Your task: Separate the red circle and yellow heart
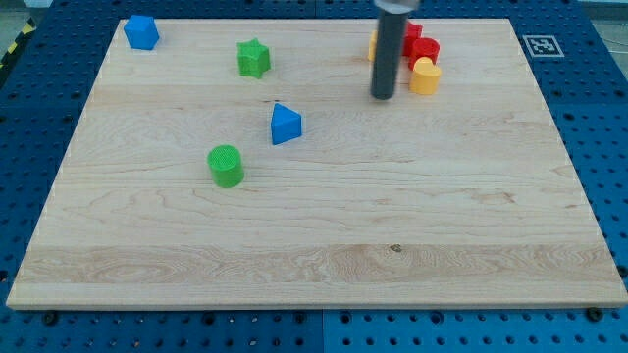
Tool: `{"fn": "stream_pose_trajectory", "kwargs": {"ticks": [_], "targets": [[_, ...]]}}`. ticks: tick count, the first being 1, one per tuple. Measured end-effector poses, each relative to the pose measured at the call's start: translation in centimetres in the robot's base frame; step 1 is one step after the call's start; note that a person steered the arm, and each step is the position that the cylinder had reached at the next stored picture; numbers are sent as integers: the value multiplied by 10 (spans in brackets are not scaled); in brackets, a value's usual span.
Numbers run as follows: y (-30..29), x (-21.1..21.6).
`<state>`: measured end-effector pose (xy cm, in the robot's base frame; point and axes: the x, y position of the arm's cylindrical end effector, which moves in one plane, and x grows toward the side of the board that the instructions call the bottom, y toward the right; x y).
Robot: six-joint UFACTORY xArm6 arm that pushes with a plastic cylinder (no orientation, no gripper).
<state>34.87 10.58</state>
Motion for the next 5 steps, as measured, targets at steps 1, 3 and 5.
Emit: {"fn": "stream_pose_trajectory", "kwargs": {"ticks": [1, 3, 5], "targets": [[50, 9], [71, -1], [57, -65]]}}
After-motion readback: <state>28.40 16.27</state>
